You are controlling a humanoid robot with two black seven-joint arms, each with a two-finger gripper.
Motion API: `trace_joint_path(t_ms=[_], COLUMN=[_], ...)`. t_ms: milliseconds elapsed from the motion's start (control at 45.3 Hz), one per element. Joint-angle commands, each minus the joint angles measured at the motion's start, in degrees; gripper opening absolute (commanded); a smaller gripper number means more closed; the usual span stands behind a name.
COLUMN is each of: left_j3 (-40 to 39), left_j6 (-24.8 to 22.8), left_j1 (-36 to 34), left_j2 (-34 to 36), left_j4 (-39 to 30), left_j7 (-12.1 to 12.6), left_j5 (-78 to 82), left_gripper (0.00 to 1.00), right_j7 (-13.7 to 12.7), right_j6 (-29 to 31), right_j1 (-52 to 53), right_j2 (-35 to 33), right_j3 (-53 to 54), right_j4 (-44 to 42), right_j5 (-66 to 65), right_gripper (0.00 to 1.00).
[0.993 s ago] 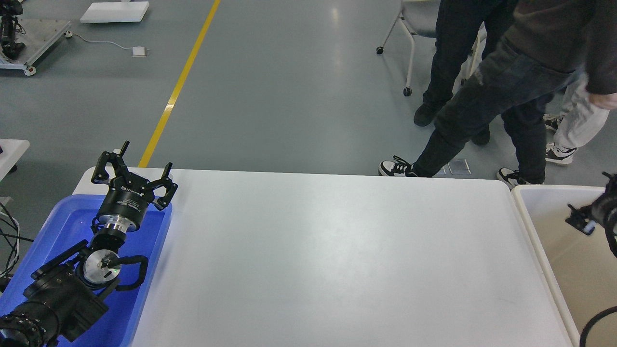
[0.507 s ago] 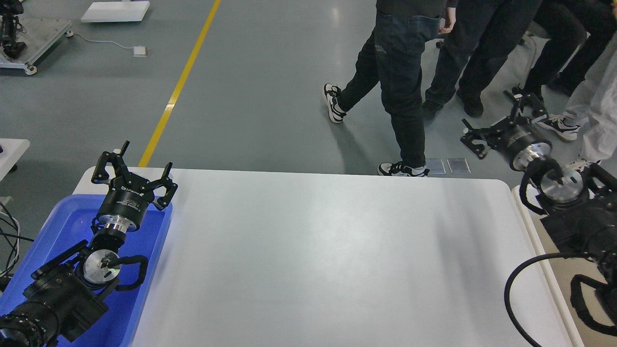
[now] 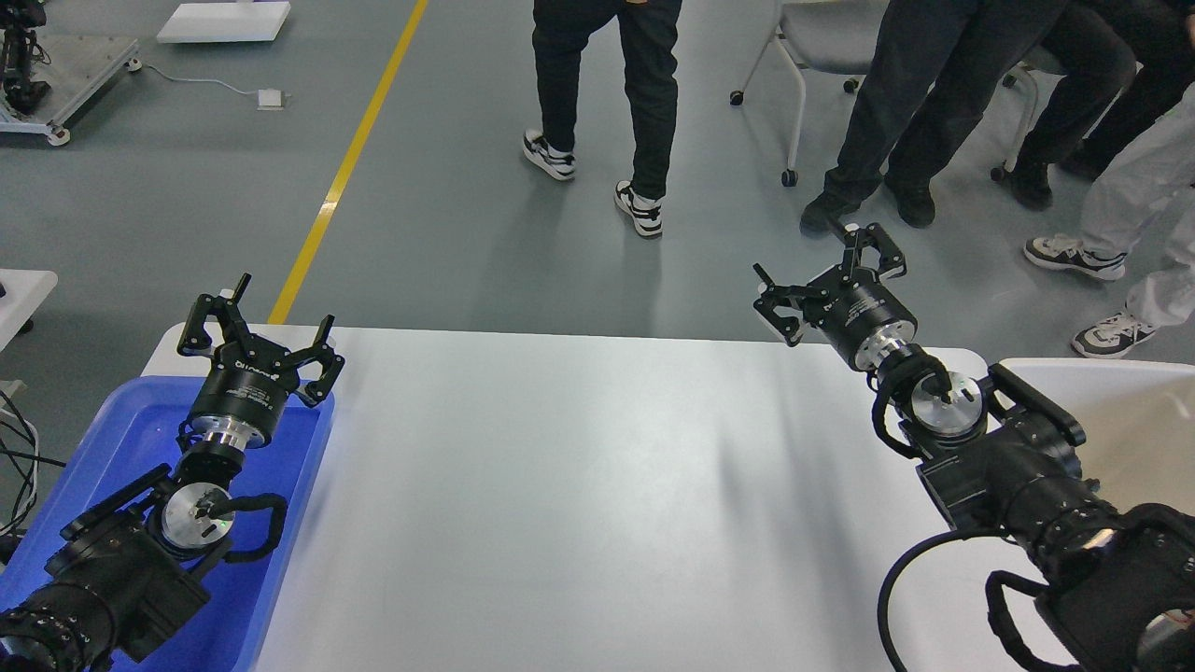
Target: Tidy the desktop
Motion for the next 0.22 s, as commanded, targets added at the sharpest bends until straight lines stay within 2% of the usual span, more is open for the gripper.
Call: trace_joint_path(t_ms=[0,199], left_j3=[0.0,0.0], left_j6=[0.0,0.0], left_j1=[0.0,0.0], left_j2=[0.0,0.0], left_j4=[0.0,0.0], left_j7=[0.0,0.0], left_j5=[0.0,0.0], left_gripper=[1.0,1.0], right_j7=[0.0,0.0], right_j6=[4.5,5.5], right_j1=[-3.5,-5.3], right_j2=[1.6,1.6], right_j3=[-0.1,-0.1], right_j4=[0.8,0.9], right_j5=[0.2,0.3], right_gripper=[1.0,1.0])
